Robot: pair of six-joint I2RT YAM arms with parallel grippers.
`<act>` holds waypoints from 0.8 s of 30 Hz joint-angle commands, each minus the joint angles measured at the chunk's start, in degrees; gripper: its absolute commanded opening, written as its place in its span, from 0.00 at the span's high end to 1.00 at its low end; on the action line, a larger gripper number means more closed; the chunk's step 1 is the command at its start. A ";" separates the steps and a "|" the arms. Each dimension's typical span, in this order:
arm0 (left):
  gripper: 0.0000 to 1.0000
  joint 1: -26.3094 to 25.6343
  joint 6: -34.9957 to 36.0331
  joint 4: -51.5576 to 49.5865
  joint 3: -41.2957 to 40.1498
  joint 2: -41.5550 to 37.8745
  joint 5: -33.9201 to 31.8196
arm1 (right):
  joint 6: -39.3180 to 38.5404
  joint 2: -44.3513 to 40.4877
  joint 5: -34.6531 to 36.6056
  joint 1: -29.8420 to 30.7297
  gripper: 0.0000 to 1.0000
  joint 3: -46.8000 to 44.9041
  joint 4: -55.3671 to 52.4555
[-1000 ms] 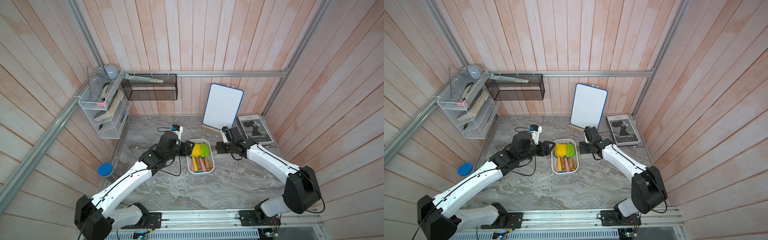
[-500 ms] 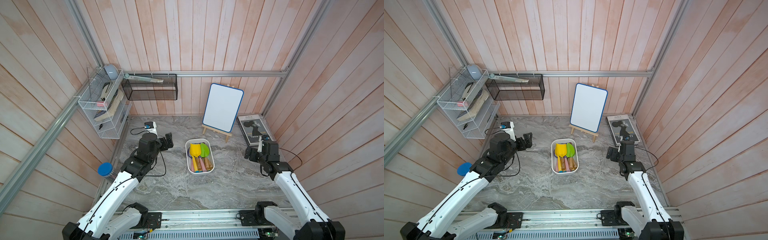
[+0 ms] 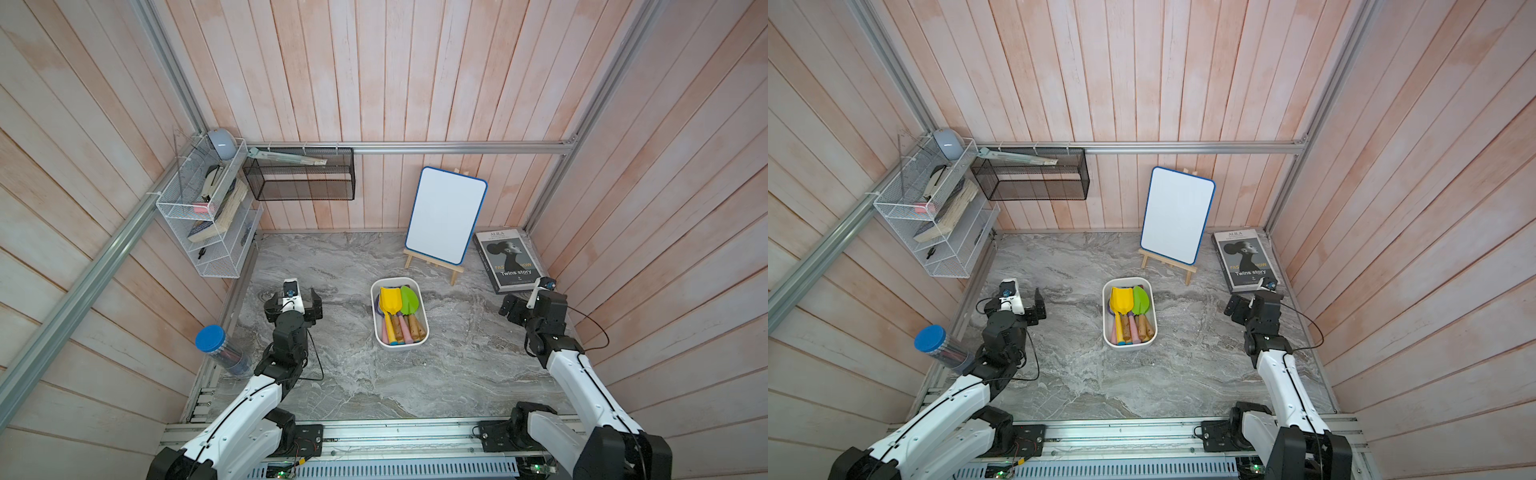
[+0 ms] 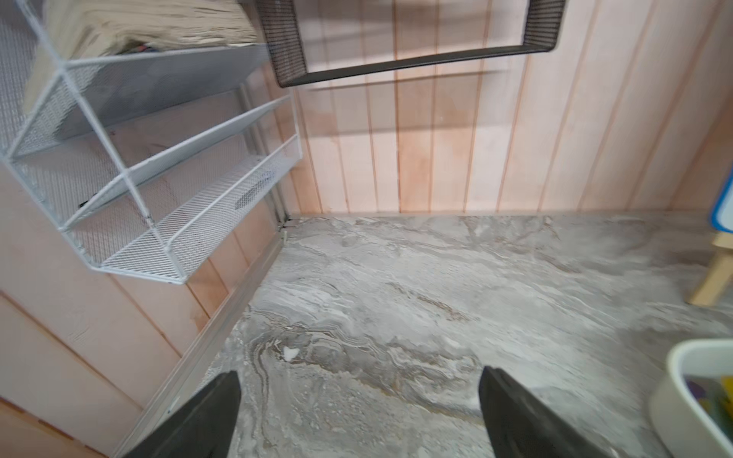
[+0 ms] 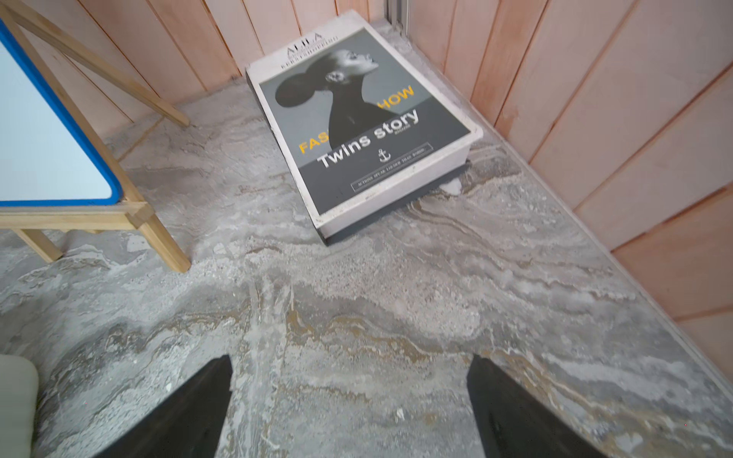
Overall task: Put the shovel into the storage box
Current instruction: Reset both arms
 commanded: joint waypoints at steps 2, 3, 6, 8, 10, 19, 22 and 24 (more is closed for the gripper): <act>0.00 8.75 -5.49 26.46 -7.25 9.59 7.69 | -4.14 -3.47 -1.69 -0.22 0.02 -6.95 16.42; 0.00 10.05 -6.24 32.33 -8.93 13.14 9.66 | -4.66 -4.25 -2.11 -0.28 0.02 -8.55 19.09; 0.00 11.63 -3.41 49.60 -11.10 25.98 15.10 | -6.53 -7.14 -3.58 -0.23 0.02 -14.80 27.85; 0.00 12.69 -3.11 56.34 -11.45 33.16 20.32 | -6.83 -8.07 -4.24 -0.38 0.02 -18.58 33.79; 0.00 13.01 -1.88 65.35 -10.91 41.10 21.51 | -7.65 -7.62 -4.90 -0.33 0.02 -21.38 39.08; 0.00 17.45 -4.13 43.99 -3.33 36.86 33.95 | -8.99 8.42 -5.81 -0.38 0.02 -27.13 67.84; 0.00 17.44 -3.38 38.83 -0.78 36.55 35.83 | -8.84 17.04 -5.59 -0.38 0.02 -28.96 83.32; 0.00 17.45 -3.49 39.49 -1.01 36.72 35.88 | -8.26 23.80 -4.31 -0.39 0.02 -28.48 88.48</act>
